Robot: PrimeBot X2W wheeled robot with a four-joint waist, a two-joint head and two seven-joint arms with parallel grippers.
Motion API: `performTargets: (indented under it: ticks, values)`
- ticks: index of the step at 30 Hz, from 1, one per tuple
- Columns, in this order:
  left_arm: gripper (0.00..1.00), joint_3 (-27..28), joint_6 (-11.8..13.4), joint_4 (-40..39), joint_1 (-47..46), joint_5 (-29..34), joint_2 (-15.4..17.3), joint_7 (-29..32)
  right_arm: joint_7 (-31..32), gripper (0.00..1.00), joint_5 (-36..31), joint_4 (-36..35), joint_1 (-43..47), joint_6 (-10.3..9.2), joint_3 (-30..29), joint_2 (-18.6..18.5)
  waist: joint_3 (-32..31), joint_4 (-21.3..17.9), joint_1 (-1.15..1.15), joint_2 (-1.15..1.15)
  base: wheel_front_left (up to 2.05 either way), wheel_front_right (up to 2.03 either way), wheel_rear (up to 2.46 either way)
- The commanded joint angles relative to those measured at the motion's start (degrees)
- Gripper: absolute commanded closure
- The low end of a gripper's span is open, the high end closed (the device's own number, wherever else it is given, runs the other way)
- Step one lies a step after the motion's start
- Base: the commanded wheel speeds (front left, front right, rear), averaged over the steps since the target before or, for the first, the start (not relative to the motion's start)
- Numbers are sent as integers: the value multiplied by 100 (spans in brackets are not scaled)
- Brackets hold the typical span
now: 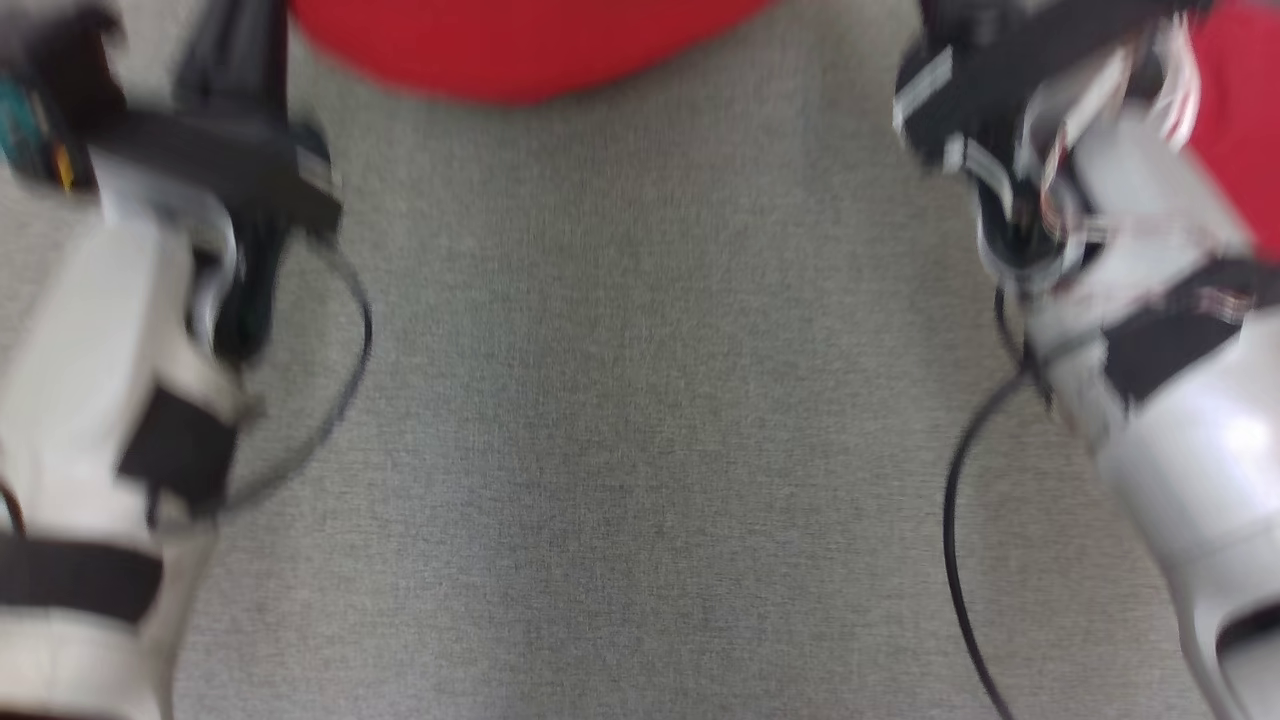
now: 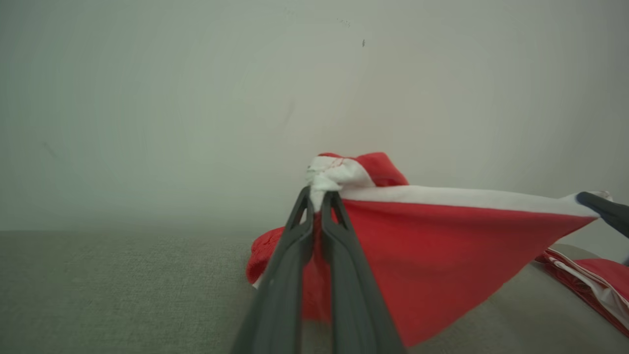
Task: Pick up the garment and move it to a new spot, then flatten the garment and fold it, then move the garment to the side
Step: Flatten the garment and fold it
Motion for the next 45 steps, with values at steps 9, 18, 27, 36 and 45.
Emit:
performTargets:
  ticks: [9,18,27,36,45]
  values:
    - [100,290,770,-1761,2603,-358,109,-14,-64,100,151,-1392,2152,0,234,-632,-825,-207,0,-1,0,0,0]
    - [100,113,1236,-2500,4731,37,102,-26,231,100,106,-2287,4308,0,56,-895,-1419,-240,0,-1,0,0,0]
    - [100,258,1437,-2767,6116,531,-1,-28,1052,100,-159,-3145,6132,-1,-342,-1045,-1889,-205,0,-1,0,0,0]
    - [100,469,1475,-3029,6765,727,32,-30,2006,100,-435,-3917,7477,-1,-841,-741,-2092,-61,0,-1,0,0,0]
    - [100,496,1366,-3199,6695,896,-121,-29,1953,100,-1087,-4319,7316,-1,-1465,-354,-2216,-55,0,-1,0,0,0]
